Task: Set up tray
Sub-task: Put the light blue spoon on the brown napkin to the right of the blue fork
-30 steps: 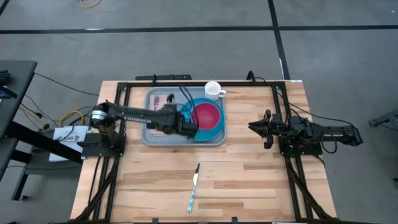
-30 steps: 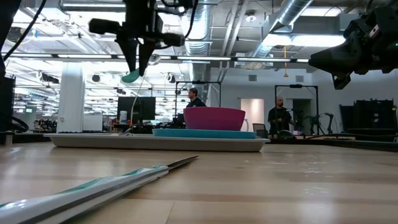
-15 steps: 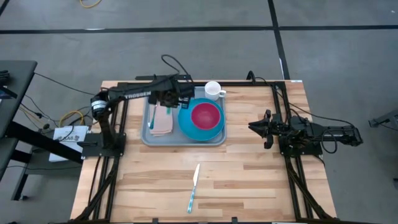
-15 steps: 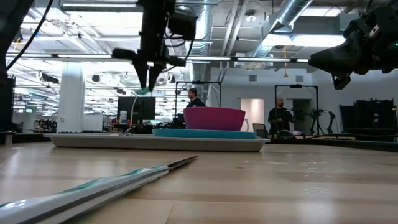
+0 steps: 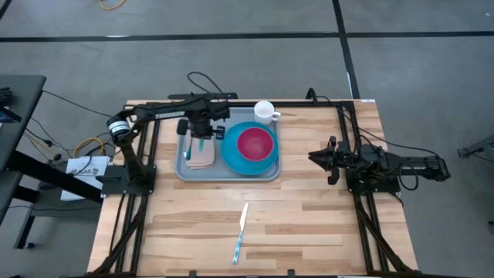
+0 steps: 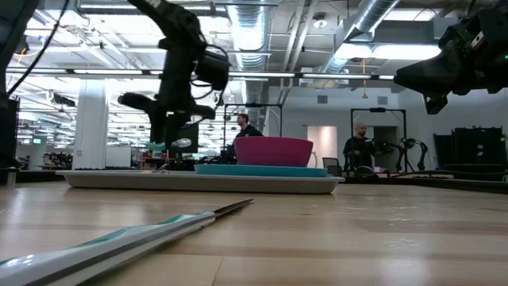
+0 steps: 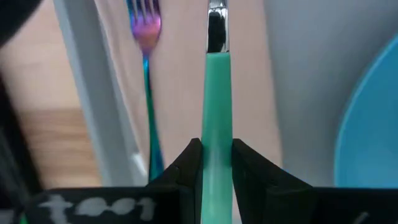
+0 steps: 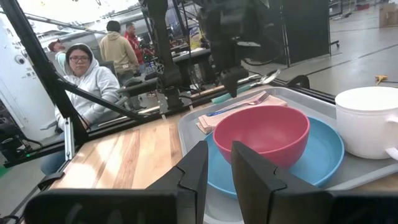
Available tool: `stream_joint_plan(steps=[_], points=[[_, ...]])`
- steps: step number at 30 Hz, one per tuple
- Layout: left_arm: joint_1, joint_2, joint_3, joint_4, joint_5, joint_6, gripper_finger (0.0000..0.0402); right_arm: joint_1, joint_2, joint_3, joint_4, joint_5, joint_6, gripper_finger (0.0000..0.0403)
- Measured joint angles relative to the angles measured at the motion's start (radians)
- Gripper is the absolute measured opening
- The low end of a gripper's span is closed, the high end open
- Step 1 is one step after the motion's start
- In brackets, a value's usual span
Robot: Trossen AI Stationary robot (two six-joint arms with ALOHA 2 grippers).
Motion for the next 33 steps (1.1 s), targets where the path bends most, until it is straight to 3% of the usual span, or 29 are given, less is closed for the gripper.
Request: stream_joint_plan(steps=[8,13,33], points=[[0.091,-0.184,-0.245,0.226,0.067,-0.027,0.0041,0.000,0.000,0.000,0.000,0.000,0.000,0.0064],[0.098,-0.234,-0.377,0.341,0.121,-0.015,0.0041,0.000,0.000,0.000,0.000,0.000,0.000,0.0064],[0.110,-0.237,-0.582,0.604,0.201,0.082,0.0042,0.000,0.000,0.000,0.000,0.000,0.000,0.0064]])
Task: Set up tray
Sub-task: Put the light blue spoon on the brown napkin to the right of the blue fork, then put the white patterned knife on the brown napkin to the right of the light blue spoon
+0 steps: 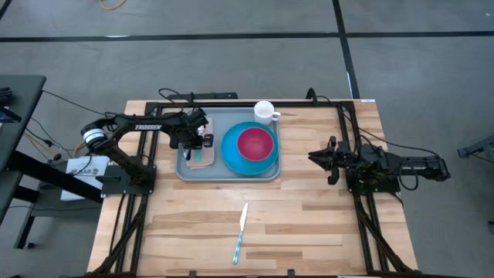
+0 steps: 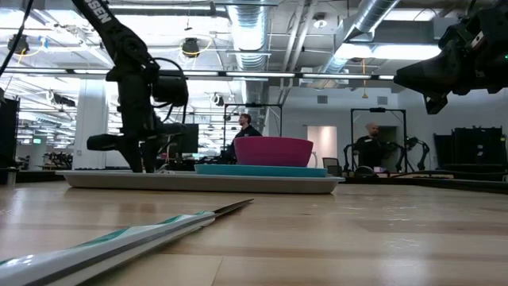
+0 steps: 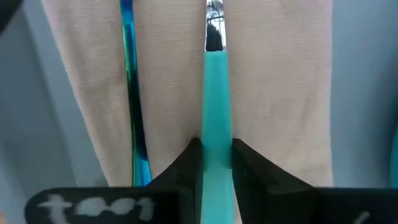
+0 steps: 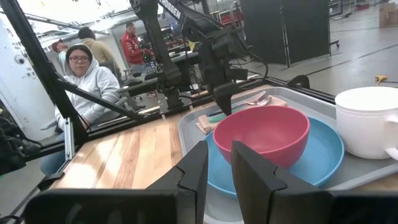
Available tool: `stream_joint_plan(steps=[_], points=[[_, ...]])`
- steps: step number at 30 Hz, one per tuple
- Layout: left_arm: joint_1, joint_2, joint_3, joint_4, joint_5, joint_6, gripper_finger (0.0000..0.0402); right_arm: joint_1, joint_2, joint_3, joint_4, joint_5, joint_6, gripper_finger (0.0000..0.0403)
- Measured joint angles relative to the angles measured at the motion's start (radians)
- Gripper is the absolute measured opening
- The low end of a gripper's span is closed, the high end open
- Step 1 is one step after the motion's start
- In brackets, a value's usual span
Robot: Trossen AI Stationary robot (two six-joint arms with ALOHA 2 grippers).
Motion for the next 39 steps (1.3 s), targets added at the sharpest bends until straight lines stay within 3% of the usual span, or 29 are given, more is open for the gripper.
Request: stream_joint_plan(steps=[7,11,16,25,31,39], points=[[0.001,0.004,0.016,0.003,-0.017,0.016,0.0160,0.000,0.000,0.000,0.000,0.000,0.000,0.0064],[0.001,0.008,0.049,-0.009,-0.039,0.054,0.0208,0.000,0.000,0.000,0.000,0.000,0.000,0.0064],[-0.002,-0.017,0.111,-0.029,-0.105,0.061,0.0229,0.000,0.000,0.000,0.000,0.000,0.000,0.0064],[-0.039,-0.154,0.248,-0.151,-0.152,0.053,0.0224,0.000,0.000,0.000,0.000,0.000,0.000,0.0064],[-0.204,-0.284,0.347,-0.177,-0.209,0.000,0.0223,0.000,0.000,0.000,0.000,0.000,0.000,0.0064],[-0.583,-0.314,0.459,-0.172,-0.304,-0.262,0.0223,0.000,0.000,0.000,-0.001,0.000,0.000,0.0064]])
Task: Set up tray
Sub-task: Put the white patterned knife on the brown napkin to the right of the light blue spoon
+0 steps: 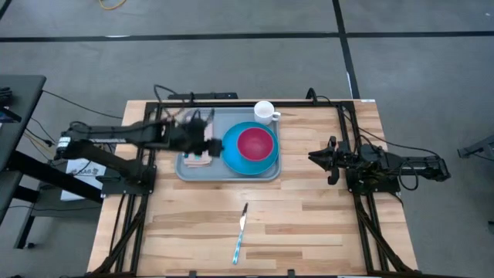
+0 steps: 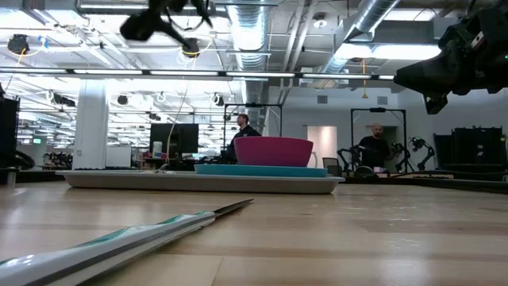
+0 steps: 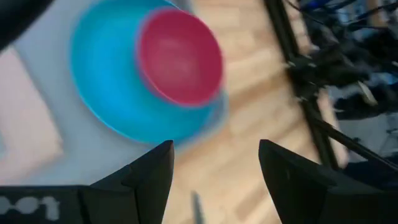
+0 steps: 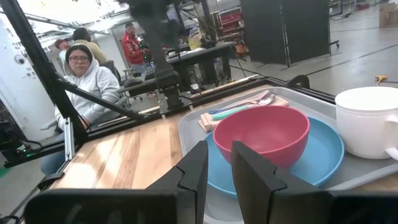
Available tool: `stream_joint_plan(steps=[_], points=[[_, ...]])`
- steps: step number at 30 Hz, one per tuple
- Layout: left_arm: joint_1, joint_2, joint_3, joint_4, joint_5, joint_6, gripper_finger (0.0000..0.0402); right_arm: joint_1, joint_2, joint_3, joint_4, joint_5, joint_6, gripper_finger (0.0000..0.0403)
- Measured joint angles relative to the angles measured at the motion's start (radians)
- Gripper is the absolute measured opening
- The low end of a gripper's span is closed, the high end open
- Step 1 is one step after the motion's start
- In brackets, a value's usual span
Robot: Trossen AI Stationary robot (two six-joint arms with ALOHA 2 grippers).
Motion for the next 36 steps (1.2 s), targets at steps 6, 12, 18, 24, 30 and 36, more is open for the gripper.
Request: stream_joint_plan(steps=[6,12,18,24,30,36], points=[[-0.276,0.092,0.043,0.010,-0.135,-0.240,0.0217,0.000,0.000,0.000,0.000,0.000,0.000,0.0064],[-0.451,0.303,0.151,0.003,-0.117,-0.400,0.0185,0.000,0.000,0.000,-0.001,0.000,0.000,0.0064],[-0.514,0.539,0.332,-0.014,-0.077,-0.453,0.0162,0.000,0.000,0.000,0.000,0.000,0.000,0.0064],[-0.518,0.726,0.488,-0.074,0.024,-0.537,0.0158,0.000,0.000,0.000,-0.002,0.000,0.000,0.0064],[-0.534,0.870,0.604,-0.138,0.100,-0.619,0.0158,0.000,0.000,0.000,-0.002,0.000,0.000,0.0064],[-0.564,0.936,0.649,-0.214,0.113,-0.710,0.0158,0.000,0.000,0.000,-0.004,0.000,0.000,0.0064]])
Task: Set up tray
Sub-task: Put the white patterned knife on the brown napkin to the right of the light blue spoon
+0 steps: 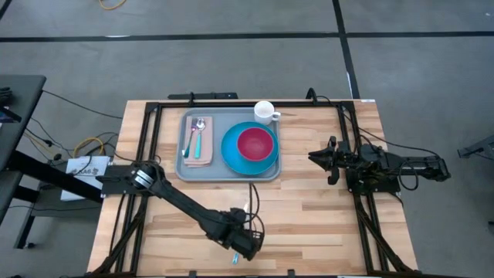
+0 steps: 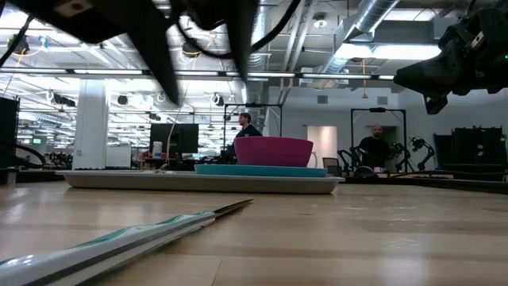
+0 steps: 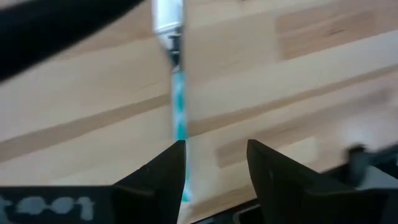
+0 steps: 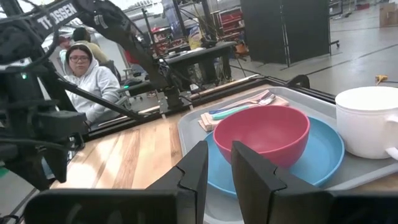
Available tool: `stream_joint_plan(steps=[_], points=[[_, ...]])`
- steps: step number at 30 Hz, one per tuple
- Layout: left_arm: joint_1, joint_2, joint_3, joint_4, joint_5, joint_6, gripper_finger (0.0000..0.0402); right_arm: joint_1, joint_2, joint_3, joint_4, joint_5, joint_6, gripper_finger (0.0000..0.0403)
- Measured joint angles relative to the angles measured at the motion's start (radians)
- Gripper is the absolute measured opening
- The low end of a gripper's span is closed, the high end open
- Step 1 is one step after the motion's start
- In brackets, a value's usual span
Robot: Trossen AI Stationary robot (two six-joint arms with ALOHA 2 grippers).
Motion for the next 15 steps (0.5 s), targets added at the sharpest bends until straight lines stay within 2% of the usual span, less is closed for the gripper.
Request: stream_joint_plan(steps=[4,15], points=[[-0.022,0.022,-0.003,-0.027,0.037,-0.047,0.0158,0.000,0.000,0.000,0.000,0.000,0.000,0.0064],[-0.032,0.040,-0.003,0.035,0.018,-0.043,0.0158,0.000,-0.001,0.000,0.002,0.000,0.000,0.0064]])
